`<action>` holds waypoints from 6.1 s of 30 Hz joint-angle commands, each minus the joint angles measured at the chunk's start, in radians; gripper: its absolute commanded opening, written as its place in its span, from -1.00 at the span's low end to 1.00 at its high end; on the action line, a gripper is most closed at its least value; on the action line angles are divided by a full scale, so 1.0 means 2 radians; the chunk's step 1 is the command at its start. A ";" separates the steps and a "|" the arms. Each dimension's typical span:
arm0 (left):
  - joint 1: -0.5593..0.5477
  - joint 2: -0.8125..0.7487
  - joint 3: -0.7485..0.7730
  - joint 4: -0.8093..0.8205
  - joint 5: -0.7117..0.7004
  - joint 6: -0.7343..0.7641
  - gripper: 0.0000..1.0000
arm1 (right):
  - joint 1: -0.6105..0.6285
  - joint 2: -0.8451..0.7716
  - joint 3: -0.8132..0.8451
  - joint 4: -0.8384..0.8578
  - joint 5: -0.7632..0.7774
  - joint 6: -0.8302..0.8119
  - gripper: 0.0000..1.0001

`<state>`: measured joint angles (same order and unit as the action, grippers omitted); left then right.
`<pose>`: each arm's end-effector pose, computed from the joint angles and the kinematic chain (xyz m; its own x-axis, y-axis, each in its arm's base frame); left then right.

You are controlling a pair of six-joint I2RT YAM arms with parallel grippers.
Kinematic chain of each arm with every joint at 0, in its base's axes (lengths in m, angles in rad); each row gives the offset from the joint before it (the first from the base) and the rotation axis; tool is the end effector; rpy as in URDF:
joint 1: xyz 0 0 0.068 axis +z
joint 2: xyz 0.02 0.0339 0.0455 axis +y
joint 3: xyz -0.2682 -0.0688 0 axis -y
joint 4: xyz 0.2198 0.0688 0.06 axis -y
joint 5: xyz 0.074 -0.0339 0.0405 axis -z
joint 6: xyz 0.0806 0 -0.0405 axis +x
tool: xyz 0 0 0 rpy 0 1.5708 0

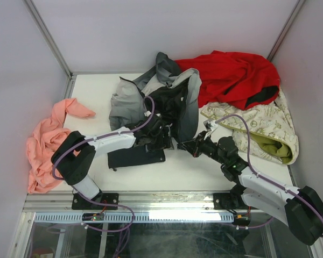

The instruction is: Zip up the jacket

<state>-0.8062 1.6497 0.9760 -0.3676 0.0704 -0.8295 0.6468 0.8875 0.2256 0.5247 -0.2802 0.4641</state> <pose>0.2232 -0.2409 0.1574 -0.9525 -0.0698 -0.2963 0.0620 0.9084 -0.4136 0.1549 0.1449 0.2130 -0.4547 0.1957 -0.8689 -0.6645 0.5750 0.4772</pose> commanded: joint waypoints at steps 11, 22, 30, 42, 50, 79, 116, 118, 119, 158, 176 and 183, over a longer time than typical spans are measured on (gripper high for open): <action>-0.027 -0.130 -0.021 -0.134 -0.114 -0.035 0.45 | -0.001 -0.007 0.012 -0.005 0.028 -0.014 -1.00; -0.030 -0.081 -0.007 -0.181 -0.151 -0.067 0.31 | -0.002 0.010 0.007 0.021 0.028 -0.014 -1.00; -0.036 -0.017 0.015 -0.186 -0.153 -0.067 0.36 | -0.002 0.000 -0.001 0.037 0.016 -0.001 -1.00; -0.054 0.068 -0.008 -0.191 -0.141 -0.079 0.21 | -0.002 -0.019 -0.007 0.031 0.016 -0.001 -1.00; -0.073 0.127 -0.014 -0.189 -0.153 -0.088 -0.06 | -0.002 -0.021 -0.005 0.022 0.016 -0.001 -1.00; -0.065 -0.302 -0.250 0.339 -0.168 0.037 -0.99 | -0.003 -0.015 0.018 0.068 0.016 -0.001 -1.00; -0.024 -0.251 -0.381 0.876 -0.055 0.148 -1.00 | 0.026 0.126 0.038 0.389 -0.137 0.193 -1.00; -0.025 -0.248 -0.380 0.878 -0.051 0.148 -1.00 | 0.027 0.128 0.036 0.396 -0.132 0.194 -1.00; -0.025 -0.248 -0.380 0.879 -0.050 0.147 -1.00 | 0.028 0.129 0.036 0.400 -0.131 0.195 -1.00; -0.025 -0.255 -0.390 0.906 -0.025 0.112 -1.00 | 0.031 0.206 0.018 0.530 -0.095 0.227 -1.00; -0.025 -0.305 -0.398 0.842 -0.032 0.073 -1.00 | 0.030 0.225 0.028 0.545 -0.108 0.180 -1.00; -0.025 -0.312 -0.404 0.823 -0.060 0.078 -1.00 | 0.031 0.220 0.030 0.545 -0.130 0.168 -1.00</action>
<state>-0.8619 1.0466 0.1722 1.2469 -0.0208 -0.6666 0.7040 1.3403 0.2485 1.4662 -0.5045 0.8463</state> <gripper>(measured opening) 0.011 0.039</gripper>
